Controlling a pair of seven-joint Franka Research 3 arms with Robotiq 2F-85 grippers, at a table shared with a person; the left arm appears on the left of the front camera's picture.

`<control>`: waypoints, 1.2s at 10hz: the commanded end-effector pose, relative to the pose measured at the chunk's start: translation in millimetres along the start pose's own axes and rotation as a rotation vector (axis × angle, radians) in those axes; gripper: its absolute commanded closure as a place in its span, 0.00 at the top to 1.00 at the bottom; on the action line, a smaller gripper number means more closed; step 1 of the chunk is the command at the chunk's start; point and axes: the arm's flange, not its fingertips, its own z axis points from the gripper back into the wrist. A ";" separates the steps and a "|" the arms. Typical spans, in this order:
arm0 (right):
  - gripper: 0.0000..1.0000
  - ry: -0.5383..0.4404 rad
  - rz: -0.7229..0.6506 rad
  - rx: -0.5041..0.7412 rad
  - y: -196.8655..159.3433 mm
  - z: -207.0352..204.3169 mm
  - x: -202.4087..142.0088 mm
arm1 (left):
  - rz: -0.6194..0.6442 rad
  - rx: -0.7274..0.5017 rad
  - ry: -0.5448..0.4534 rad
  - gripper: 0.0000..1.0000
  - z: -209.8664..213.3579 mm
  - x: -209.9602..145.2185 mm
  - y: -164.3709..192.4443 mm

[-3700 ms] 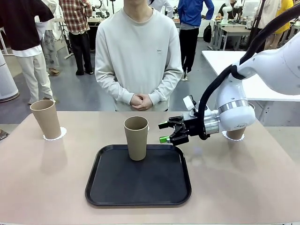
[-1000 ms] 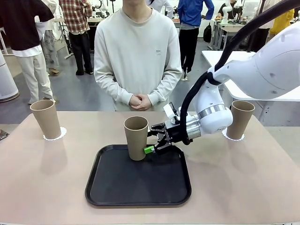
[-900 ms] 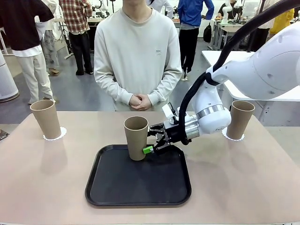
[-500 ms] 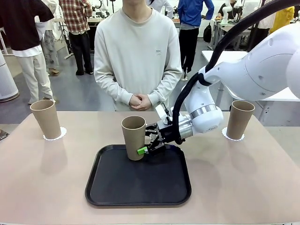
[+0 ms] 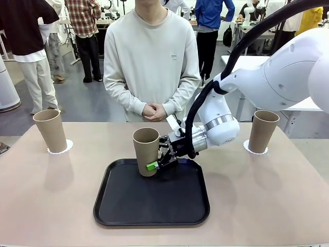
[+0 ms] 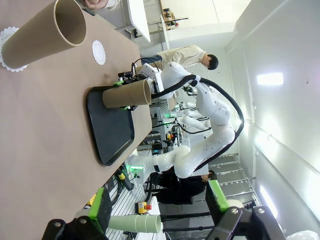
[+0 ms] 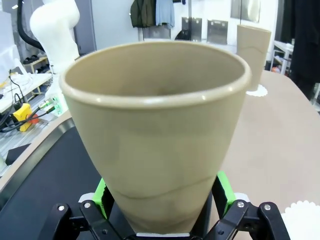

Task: Place coasters on the table and set cups on them.
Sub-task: Take one Reusable plastic cup from the Flat Tray and place it on a coaster set by the human.

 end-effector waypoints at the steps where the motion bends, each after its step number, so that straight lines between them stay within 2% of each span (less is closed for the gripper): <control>1: 1.00 -0.048 -0.004 0.041 -7.9 -5.1 0.3 | 0.002 -0.006 -0.006 1.00 1.1 -1.0 -2.6; 3: 1.00 -0.091 -0.005 0.066 -7.8 -5.3 0.7 | 0.002 -0.006 -0.006 1.00 1.1 -1.0 -2.6; 4: 0.41 -0.096 -0.003 0.075 -7.8 -5.0 -0.5 | 0.002 -0.006 -0.006 1.00 1.1 -1.0 -2.6; 5: 0.40 -0.094 -0.002 0.073 -7.2 -4.4 -0.9 | 0.002 -0.006 -0.006 1.00 1.1 -1.0 -2.6; 6: 0.00 -0.090 0.001 0.070 -6.3 -4.1 -0.4 | 0.002 -0.006 -0.006 1.00 1.1 -1.0 -2.6; 7: 0.39 -0.078 0.003 0.051 -3.0 -3.8 3.9 | 0.002 -0.006 -0.006 1.00 1.1 -1.0 -2.6; 8: 0.00 -0.065 0.007 0.042 2.4 -4.1 12.6 | 0.002 -0.006 -0.006 1.00 1.1 -1.0 -2.6; 9: 0.00 -0.055 -0.014 0.011 9.0 -4.3 30.0 | 0.002 -0.006 -0.006 1.00 1.1 -1.0 -2.6; 12: 0.00 0.019 0.049 -0.062 25.3 6.7 108.3 | 0.002 -0.006 -0.006 1.00 1.1 -1.0 -2.6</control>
